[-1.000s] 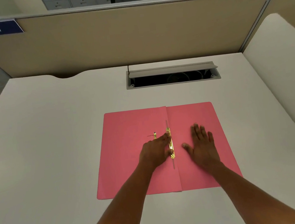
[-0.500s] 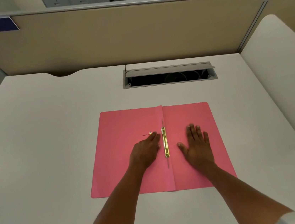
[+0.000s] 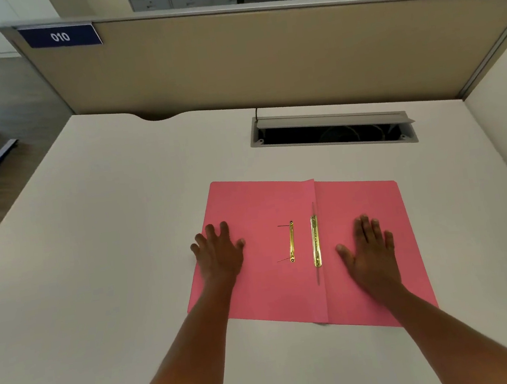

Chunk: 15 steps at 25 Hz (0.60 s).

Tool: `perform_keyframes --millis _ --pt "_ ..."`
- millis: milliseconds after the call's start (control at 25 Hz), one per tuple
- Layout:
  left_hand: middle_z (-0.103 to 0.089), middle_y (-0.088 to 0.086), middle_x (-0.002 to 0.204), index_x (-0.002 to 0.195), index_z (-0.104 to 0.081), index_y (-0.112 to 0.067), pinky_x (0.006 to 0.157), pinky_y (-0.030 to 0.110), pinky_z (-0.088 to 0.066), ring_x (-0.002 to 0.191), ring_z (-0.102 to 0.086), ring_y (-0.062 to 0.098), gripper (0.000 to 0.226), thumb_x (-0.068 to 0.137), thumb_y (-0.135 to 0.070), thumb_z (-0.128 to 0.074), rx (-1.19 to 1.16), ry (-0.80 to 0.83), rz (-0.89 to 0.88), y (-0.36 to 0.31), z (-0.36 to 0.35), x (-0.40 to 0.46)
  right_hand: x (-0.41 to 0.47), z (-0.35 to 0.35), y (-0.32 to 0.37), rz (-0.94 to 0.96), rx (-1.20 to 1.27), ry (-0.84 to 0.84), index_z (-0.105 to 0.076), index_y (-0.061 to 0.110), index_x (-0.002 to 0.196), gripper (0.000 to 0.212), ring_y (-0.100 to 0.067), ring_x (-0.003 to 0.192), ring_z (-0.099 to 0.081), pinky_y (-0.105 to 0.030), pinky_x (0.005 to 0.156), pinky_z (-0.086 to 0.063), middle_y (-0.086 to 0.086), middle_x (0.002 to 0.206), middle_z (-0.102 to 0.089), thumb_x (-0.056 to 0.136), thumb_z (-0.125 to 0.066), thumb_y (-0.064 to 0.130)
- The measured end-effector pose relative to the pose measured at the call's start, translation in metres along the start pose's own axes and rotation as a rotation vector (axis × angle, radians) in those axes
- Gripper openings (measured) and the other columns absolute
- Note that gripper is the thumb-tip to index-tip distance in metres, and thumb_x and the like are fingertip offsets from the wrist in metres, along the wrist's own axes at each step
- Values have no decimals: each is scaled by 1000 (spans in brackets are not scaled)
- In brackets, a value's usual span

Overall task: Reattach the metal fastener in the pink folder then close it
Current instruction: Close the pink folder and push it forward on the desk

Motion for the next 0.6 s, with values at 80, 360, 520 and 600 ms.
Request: perform_keyframes --millis 80,360,520,600 --pt "-43 14 138 144 -34 -20 99 48 -35 118 -45 39 69 90 -62 -46 -28 44 94 9 -1 1 -1 0 1 -5 3 -6 -6 12 155 83 -31 151 -9 -53 122 -9 -11 164 -14 93 -19 65" --pt "-46 19 133 147 -32 -14 101 51 -31 119 -47 44 72 92 -58 -47 -174 74 227 22 8 11 -1 -1 1 -5 4 6 -2 13 155 82 -29 152 -5 -53 122 -8 -10 165 -9 94 -18 65" --pt "-46 20 131 136 -43 -11 100 51 -33 115 -52 45 62 93 -55 -50 -311 43 300 35 16 19 -1 -1 1 -4 -4 4 -3 12 155 83 -29 152 -5 -52 122 -7 -10 165 -9 93 -16 66" --pt "-46 20 132 133 -46 -9 101 51 -33 115 -54 45 61 93 -54 -50 -415 42 358 43 18 22 -1 0 1 -5 -5 -1 -4 12 155 83 -30 151 -7 -52 122 -8 -10 164 -10 93 -16 66"
Point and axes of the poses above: each hand's wrist, its own x-axis towards the middle knuckle, its own z-axis out of the back of the hand, y = z × x, the point moved 10 cm from there along x, towards the middle knuckle
